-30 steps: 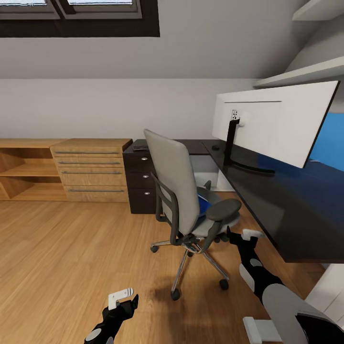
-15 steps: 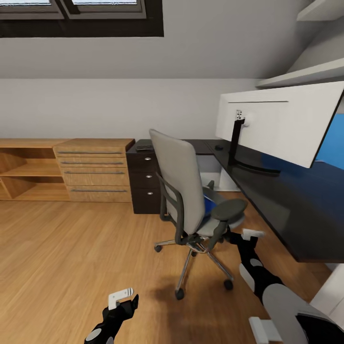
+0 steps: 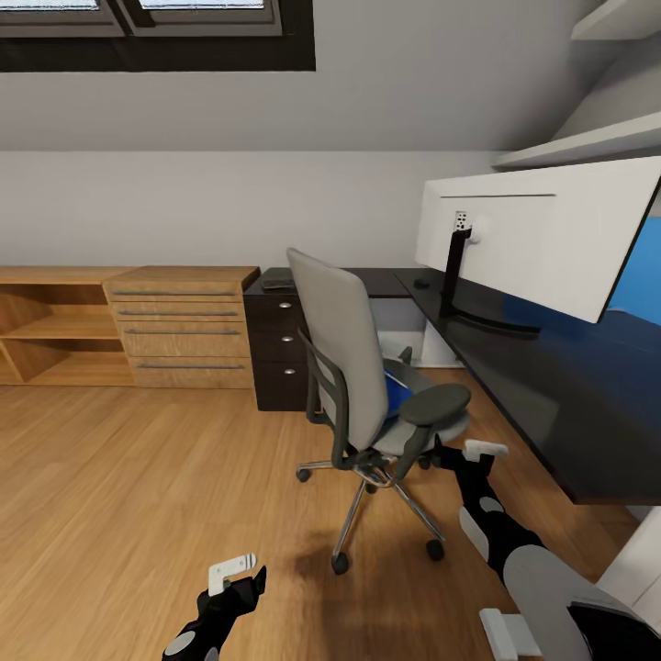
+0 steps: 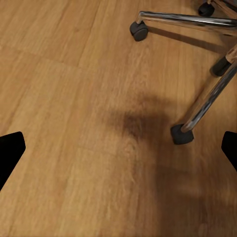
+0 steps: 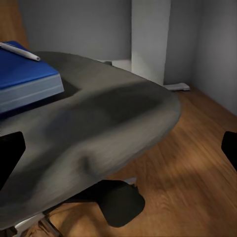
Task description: In the bedroom, organize the workspace by keeping the computer under the desk, ensuring the monitor is on the desk, placing the keyboard on the desk next to the monitor, placing the mouse on the desk next to the keyboard, moving the folder from the swivel chair onto the desk next to the mouse, stacking the notebook on top of the folder with the pen on top of the notebook, and positioning the swivel chair next to the desk.
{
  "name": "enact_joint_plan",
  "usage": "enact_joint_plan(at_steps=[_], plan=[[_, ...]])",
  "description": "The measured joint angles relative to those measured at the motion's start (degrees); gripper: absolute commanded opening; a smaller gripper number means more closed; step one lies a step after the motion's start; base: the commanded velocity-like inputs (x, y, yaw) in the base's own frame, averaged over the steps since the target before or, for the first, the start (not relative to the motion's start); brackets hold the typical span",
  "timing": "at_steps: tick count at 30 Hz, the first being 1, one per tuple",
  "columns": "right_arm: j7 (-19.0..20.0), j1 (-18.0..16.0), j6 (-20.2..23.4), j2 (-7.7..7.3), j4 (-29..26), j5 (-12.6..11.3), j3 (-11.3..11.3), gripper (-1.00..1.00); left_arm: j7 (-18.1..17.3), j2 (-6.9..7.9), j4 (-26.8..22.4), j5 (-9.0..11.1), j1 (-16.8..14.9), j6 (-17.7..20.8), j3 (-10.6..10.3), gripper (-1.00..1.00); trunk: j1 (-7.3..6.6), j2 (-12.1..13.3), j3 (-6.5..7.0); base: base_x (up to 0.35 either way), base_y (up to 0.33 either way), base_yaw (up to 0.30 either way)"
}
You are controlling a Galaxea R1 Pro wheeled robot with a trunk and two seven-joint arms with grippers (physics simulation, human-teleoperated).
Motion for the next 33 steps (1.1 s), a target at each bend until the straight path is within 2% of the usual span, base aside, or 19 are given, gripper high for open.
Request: enact_joint_plan(at_steps=[11, 33], plan=[[0.17, 0.00, -0.02, 0.02, 0.00, 0.00, 0.03, 1.00, 0.00, 0.00, -0.01, 0.00, 0.00, 0.01, 0.01, 1.00, 0.01, 0.00, 0.00, -0.091, 0.112, 0.000], [0.82, 0.00, 0.01, 0.12, 0.00, 0.09, 0.19, 1.00, -0.04, 0.00, 1.21, -0.02, 0.00, 0.00, 0.01, 1.00, 0.00, 0.00, 0.00, -0.004, 0.005, 0.000]])
